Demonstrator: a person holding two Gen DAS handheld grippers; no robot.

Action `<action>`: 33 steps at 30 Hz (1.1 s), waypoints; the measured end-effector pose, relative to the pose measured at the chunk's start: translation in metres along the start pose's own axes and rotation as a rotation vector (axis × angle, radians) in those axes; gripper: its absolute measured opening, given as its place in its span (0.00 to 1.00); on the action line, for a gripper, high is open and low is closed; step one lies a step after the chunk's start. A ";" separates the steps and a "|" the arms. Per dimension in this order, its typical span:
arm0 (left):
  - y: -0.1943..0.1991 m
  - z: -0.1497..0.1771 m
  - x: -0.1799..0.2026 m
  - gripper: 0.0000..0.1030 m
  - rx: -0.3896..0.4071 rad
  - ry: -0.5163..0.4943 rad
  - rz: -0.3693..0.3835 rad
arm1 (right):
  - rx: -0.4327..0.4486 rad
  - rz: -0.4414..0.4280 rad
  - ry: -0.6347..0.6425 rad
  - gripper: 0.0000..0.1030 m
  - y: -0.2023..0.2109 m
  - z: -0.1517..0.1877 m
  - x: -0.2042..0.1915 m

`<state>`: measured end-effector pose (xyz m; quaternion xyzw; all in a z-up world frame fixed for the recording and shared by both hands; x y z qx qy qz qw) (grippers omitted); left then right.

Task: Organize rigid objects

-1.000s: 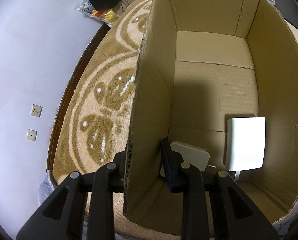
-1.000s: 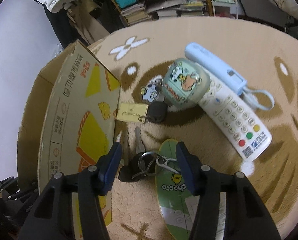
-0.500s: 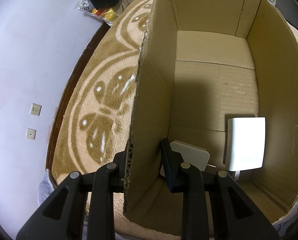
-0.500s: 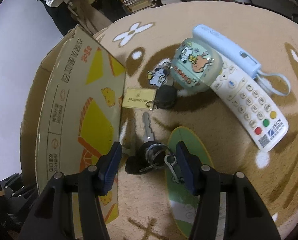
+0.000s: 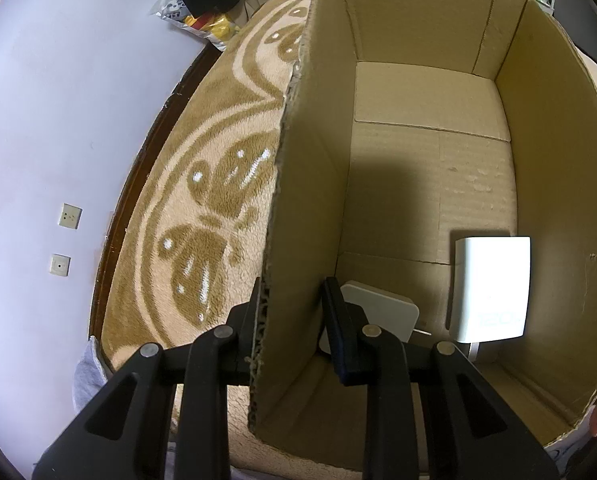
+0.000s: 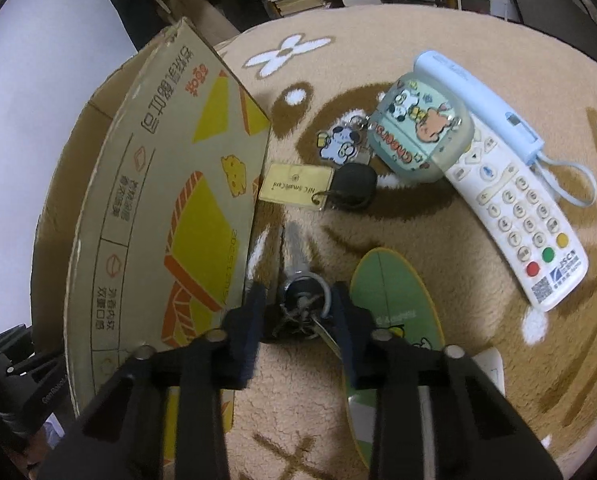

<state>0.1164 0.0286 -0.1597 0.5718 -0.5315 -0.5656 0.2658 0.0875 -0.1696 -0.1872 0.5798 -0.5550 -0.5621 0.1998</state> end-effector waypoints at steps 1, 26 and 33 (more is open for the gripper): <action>-0.001 -0.001 -0.001 0.25 -0.001 0.001 0.001 | -0.005 0.001 0.005 0.29 -0.001 0.000 -0.001; 0.002 -0.002 0.001 0.25 0.000 -0.004 -0.006 | -0.040 0.029 0.063 0.30 -0.010 0.010 -0.018; 0.002 -0.003 0.000 0.25 -0.001 -0.001 -0.004 | 0.029 0.050 0.062 0.11 0.003 0.010 -0.026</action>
Point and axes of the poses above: each gripper's, at about its wrist camera, not at the fingertips, and y roughly against the way its jaws point, x to its right, z to its underside, the point moved 3 cm from there along -y, roughly the way its jaws point, and after that the axes turned 2 degrees about -z, right-handed, at the moved point
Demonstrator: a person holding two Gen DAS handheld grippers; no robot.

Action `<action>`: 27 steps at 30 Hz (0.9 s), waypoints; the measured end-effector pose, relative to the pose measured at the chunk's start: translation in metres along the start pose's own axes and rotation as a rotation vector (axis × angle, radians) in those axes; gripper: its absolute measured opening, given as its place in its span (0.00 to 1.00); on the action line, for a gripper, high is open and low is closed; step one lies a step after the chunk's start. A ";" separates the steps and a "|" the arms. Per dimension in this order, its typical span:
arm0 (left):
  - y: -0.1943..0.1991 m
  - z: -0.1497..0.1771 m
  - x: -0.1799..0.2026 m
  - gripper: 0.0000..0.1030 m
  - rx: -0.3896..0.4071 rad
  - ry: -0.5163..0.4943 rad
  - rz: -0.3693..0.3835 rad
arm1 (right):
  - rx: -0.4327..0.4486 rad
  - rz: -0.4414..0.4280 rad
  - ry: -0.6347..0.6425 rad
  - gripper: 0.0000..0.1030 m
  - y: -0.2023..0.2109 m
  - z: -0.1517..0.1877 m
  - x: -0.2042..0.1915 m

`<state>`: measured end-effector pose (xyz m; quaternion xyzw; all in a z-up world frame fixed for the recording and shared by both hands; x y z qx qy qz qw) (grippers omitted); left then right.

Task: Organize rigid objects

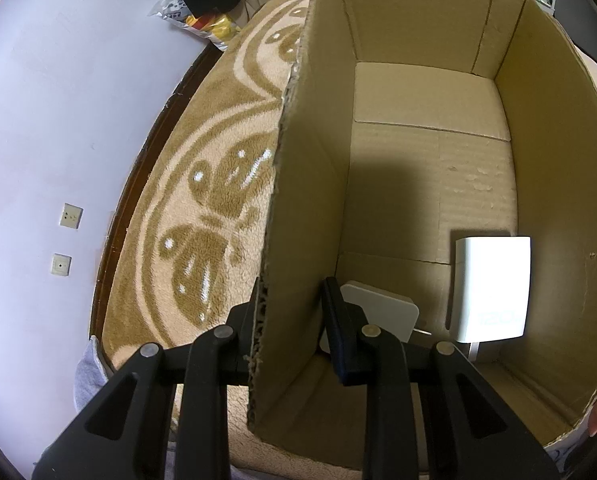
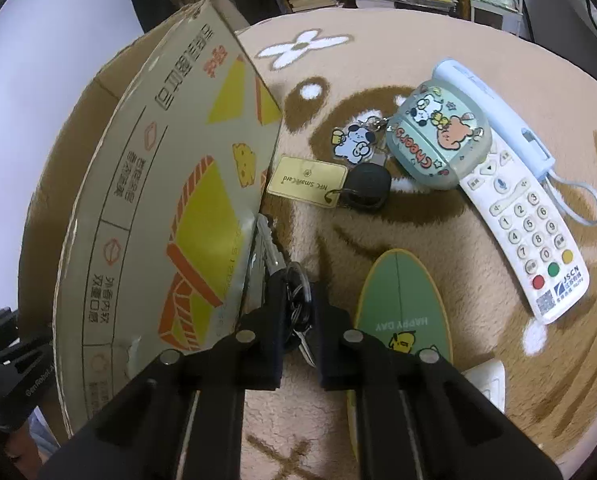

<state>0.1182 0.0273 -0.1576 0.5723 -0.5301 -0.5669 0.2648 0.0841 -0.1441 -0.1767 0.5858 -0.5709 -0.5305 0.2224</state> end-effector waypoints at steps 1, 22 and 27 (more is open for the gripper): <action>0.000 0.000 0.000 0.24 0.000 0.000 0.001 | 0.015 0.003 0.003 0.11 0.004 -0.002 0.001; -0.001 0.000 -0.004 0.20 -0.007 0.029 0.048 | 0.262 -0.018 0.028 0.09 0.070 -0.036 -0.010; -0.001 0.000 -0.003 0.20 -0.007 0.028 0.046 | 0.315 -0.041 0.017 0.09 0.087 -0.040 -0.013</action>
Point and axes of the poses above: each gripper's, at about its wrist camera, not at the fingertips, and y roughly against the way its jaws point, x to its right, z to its underside, the point moved 3 cm from there along -y, roughly the way its jaws point, and after that the axes turned 2 degrees about -z, right-handed, at the moved point
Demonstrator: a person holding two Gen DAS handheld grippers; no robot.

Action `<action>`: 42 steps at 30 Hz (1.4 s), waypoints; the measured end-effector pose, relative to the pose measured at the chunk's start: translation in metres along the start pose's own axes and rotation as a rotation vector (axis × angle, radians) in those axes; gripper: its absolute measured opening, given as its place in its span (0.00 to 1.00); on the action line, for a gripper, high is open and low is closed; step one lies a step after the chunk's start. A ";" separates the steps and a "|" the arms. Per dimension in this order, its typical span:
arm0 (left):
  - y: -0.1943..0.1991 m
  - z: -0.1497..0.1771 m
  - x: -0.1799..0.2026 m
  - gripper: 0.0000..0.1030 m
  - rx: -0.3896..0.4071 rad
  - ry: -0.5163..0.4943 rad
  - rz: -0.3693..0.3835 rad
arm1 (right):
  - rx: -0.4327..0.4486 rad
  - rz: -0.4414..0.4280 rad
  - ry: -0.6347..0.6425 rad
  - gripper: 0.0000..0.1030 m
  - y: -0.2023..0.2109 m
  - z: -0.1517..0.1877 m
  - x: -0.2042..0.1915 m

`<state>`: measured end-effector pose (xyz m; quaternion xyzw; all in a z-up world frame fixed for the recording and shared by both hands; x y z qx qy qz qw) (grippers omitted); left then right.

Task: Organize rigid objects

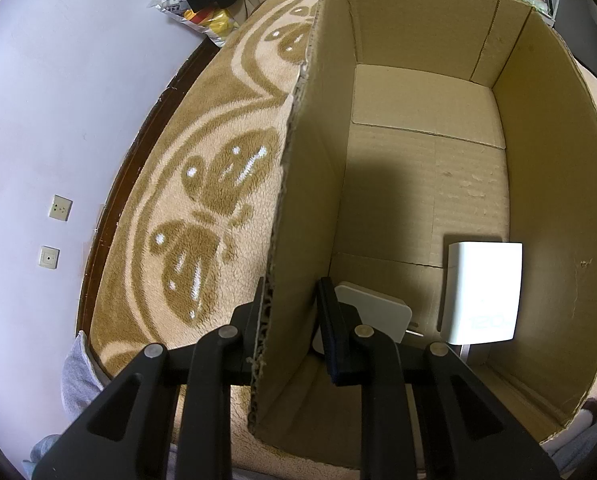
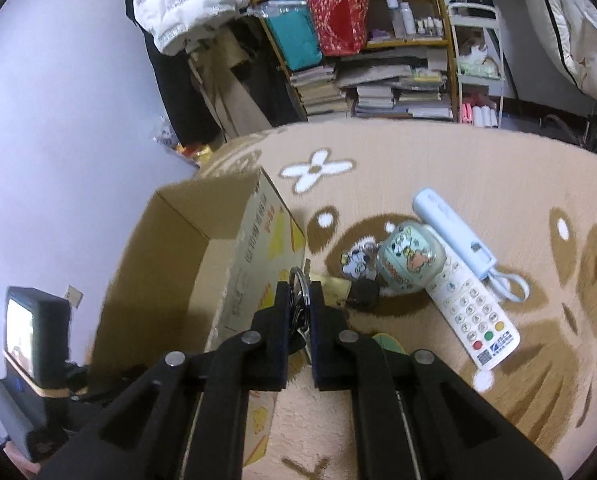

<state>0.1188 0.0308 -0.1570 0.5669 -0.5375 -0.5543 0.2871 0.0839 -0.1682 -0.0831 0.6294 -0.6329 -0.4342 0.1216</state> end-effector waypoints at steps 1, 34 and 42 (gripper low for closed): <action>0.000 0.000 0.000 0.20 0.000 0.000 0.000 | 0.011 -0.010 0.002 0.09 0.005 -0.001 -0.002; 0.002 -0.001 0.004 0.21 0.002 -0.008 -0.012 | -0.015 -0.187 0.174 0.08 -0.010 0.028 -0.072; 0.002 0.000 0.004 0.21 0.002 -0.010 -0.014 | 0.003 -0.157 0.178 0.08 -0.007 0.025 -0.068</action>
Point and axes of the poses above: each gripper's, at about its wrist camera, not at the fingertips, and y roughly against the way its jaws point, x to its right, z to its underside, the point moved 3 cm from there along -y, roughly the way its jaws point, and after that the axes turned 2 degrees about -z, right-handed, at the moved point
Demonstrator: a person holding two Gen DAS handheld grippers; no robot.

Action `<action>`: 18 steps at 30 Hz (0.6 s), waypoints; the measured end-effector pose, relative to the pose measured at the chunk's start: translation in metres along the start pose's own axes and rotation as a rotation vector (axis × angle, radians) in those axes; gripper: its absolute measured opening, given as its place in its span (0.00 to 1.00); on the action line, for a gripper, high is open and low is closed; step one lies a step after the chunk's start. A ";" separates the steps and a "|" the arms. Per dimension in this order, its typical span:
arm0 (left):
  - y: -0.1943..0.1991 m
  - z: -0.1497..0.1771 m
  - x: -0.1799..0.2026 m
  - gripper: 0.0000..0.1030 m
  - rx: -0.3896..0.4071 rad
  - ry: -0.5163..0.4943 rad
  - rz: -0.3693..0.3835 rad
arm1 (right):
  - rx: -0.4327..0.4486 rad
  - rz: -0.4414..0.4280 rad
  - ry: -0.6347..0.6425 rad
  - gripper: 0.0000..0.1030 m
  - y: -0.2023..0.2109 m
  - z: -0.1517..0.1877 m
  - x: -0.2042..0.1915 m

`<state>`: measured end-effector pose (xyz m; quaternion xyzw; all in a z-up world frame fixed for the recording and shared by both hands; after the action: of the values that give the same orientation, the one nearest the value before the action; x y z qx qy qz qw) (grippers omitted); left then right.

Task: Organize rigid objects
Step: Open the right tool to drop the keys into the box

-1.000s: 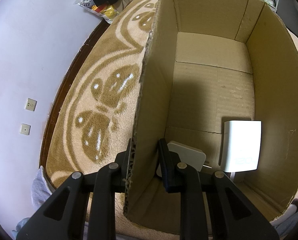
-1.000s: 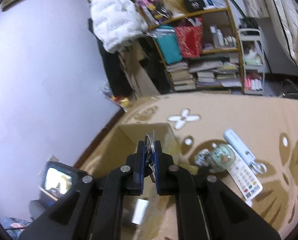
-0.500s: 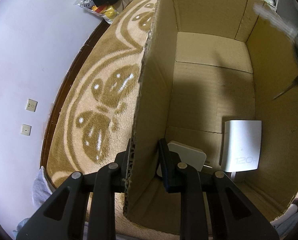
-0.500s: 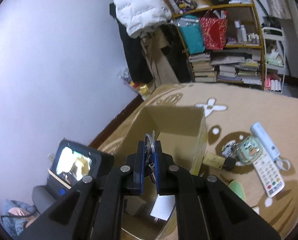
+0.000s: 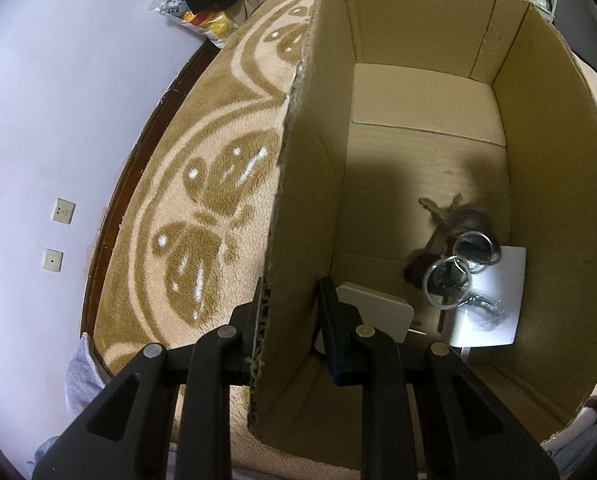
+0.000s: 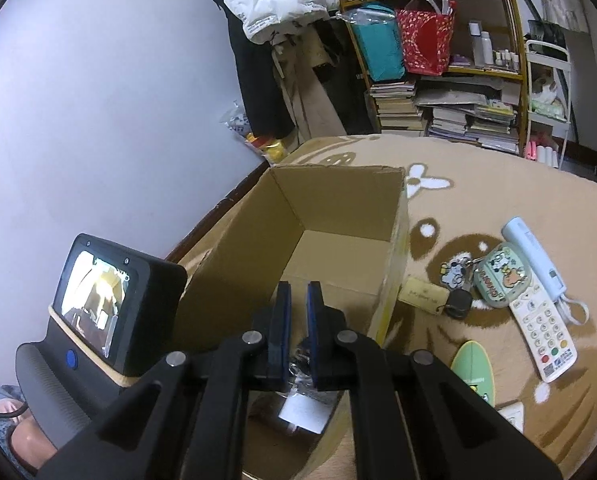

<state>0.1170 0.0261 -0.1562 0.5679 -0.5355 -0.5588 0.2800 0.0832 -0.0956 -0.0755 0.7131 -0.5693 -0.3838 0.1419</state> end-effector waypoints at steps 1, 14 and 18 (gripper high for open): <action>0.000 0.000 0.000 0.21 0.000 0.001 0.000 | 0.005 0.004 -0.002 0.08 0.002 0.000 0.000; 0.002 0.000 0.000 0.21 0.001 -0.003 -0.003 | 0.033 0.166 -0.097 0.17 0.030 -0.013 0.051; 0.001 0.000 0.000 0.21 0.001 -0.004 -0.003 | 0.020 0.206 -0.149 0.50 0.033 -0.006 0.072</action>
<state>0.1169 0.0264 -0.1554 0.5677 -0.5355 -0.5601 0.2780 0.0681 -0.1739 -0.0787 0.6215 -0.6524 -0.4135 0.1309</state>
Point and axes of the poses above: each gripper's, at about its wrist camera, not at the fingertips, and y roughly against the way its jaws point, x to its right, z to its underside, the point moved 3 cm from there along -y, roughly the way its jaws point, and after that the axes turned 2 degrees about -z, right-handed, at the moved point
